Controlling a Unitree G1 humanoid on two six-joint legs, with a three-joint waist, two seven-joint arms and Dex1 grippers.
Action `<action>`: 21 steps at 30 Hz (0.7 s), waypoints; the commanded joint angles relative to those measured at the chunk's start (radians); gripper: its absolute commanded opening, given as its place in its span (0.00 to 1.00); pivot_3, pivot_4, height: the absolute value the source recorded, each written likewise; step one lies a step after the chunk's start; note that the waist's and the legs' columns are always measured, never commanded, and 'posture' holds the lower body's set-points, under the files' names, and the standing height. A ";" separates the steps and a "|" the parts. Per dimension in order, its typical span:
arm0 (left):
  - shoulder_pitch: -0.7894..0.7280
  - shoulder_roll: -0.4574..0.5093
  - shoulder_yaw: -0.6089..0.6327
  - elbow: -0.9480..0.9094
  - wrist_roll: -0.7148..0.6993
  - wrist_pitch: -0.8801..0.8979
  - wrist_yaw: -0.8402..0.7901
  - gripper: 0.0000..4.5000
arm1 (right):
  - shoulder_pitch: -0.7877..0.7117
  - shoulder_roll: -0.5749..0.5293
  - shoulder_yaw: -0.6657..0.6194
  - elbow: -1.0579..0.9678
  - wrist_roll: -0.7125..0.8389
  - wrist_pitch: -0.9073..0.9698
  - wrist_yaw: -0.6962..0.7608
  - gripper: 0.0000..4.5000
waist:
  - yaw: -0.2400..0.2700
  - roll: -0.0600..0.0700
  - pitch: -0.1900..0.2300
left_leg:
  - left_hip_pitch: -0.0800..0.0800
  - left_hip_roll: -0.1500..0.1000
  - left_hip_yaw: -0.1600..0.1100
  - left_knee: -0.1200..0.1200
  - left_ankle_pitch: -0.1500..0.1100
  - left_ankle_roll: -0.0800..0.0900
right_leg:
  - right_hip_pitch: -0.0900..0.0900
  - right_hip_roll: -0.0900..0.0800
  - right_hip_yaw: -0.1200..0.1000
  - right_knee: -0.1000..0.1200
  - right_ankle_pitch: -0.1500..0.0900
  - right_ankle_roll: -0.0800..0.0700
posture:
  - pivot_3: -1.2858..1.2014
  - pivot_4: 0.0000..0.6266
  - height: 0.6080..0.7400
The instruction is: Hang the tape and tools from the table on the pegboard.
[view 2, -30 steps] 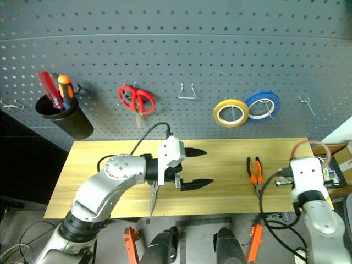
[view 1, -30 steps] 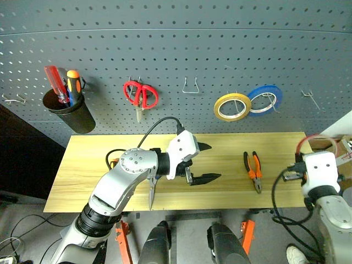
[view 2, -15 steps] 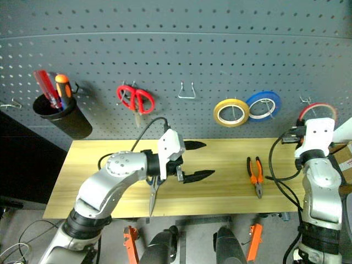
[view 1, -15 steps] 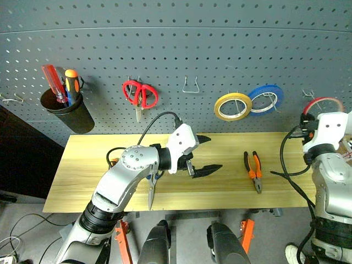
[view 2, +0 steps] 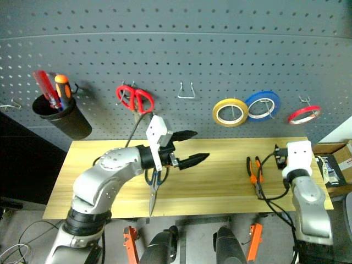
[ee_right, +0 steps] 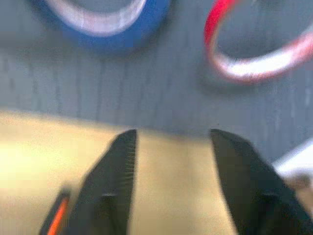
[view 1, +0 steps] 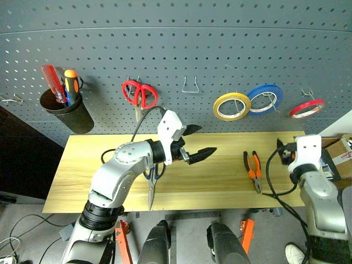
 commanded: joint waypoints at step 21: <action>0.111 0.258 -0.074 0.040 0.139 -0.242 -0.288 1.00 | -0.242 0.039 0.212 0.313 -0.041 0.348 -0.074 0.99 | -0.001 0.000 0.008 | -0.013 0.000 0.000 0.001 0.003 -0.001 | -0.019 0.002 0.000 0.010 0.002 -0.003 | 0.50 0.50 1.00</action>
